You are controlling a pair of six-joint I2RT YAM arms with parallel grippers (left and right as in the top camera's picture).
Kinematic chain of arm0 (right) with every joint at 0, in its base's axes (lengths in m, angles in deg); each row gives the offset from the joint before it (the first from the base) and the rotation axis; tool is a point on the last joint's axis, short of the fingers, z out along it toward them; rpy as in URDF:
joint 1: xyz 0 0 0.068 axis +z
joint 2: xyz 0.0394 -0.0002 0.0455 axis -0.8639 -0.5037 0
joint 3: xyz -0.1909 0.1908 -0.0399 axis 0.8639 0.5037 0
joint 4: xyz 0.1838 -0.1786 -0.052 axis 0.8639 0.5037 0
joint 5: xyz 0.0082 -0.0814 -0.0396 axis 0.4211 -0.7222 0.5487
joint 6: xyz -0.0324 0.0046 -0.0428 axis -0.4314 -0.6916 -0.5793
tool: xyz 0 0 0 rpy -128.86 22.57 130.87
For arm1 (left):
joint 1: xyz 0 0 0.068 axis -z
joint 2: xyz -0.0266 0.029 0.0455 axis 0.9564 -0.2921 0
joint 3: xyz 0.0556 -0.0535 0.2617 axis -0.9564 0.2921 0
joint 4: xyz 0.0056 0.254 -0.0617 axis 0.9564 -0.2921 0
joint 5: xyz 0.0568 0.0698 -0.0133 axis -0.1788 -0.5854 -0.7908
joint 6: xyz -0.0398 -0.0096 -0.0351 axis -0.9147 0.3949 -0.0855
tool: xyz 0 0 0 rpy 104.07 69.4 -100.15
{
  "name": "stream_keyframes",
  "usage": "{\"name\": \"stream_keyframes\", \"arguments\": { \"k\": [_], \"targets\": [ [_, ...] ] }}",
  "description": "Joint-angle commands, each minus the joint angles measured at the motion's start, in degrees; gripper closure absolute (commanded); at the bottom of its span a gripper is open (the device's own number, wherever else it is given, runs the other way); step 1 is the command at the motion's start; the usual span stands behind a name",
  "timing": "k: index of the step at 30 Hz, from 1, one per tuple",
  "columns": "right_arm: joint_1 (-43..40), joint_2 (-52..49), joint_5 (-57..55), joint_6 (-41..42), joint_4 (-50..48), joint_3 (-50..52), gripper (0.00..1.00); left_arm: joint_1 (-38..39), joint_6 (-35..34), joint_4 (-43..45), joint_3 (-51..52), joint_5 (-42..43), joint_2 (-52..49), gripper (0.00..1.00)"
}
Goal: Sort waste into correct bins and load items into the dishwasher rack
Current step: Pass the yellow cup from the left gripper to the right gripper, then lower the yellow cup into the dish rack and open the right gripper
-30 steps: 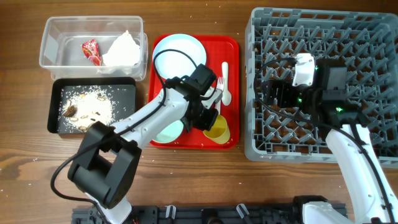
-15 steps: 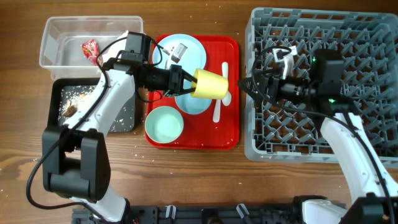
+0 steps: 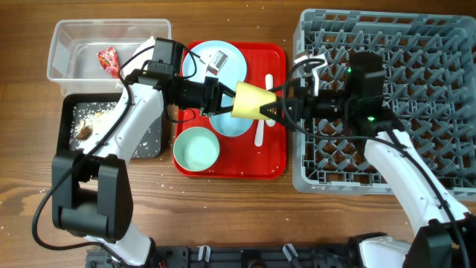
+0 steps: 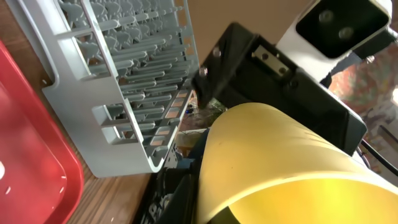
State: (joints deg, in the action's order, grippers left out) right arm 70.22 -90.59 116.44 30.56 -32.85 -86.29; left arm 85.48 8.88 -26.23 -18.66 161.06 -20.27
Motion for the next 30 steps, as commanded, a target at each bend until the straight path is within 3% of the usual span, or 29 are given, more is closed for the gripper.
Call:
{"name": "stream_keyframes", "arguments": {
  "k": [1,4,9,11,12,13,15,18,24,30],
  "targets": [
    [2.03,-0.52,1.77,0.35,-0.33,-0.98,0.15,0.04,-3.26,2.40,-0.76,1.86,1.44,0.96],
    [2.34,-0.52,1.31,0.35,-0.42,-0.98,0.28,0.04,-3.93,3.04,-0.76,1.86,1.42,0.96],
    [2.32,-0.52,1.14,1.97,-4.28,-0.98,0.34,0.07,-3.93,2.89,-0.76,1.86,1.42,0.96],
    [2.16,-0.52,1.18,4.42,-7.54,-0.98,0.41,0.07,-3.91,2.89,-0.76,1.84,1.42,0.93],
    [2.01,-0.52,1.16,5.18,-8.48,-0.98,0.43,0.07,-3.91,2.89,-0.76,1.84,1.42,0.86],
    [1.64,-0.50,1.16,5.99,-9.35,-0.98,0.47,0.07,-3.91,2.91,-0.76,1.73,1.42,0.71],
    [0.11,-0.50,0.81,6.45,-9.75,-0.98,0.54,0.07,-3.91,2.86,-0.76,0.31,1.42,0.52],
    [-4.09,-0.20,-2.10,8.31,-6.25,-0.98,0.55,0.04,-3.91,2.89,-0.76,-4.24,1.42,0.40],
    [-11.26,5.27,-21.27,4.17,16.85,-1.11,0.53,0.07,-3.93,2.25,-0.76,-25.20,1.42,0.36],
    [-10.91,14.67,-50.10,0.13,51.30,-11.21,0.50,0.07,-3.93,2.03,-0.76,-35.60,1.42,0.33]
  ]
}}
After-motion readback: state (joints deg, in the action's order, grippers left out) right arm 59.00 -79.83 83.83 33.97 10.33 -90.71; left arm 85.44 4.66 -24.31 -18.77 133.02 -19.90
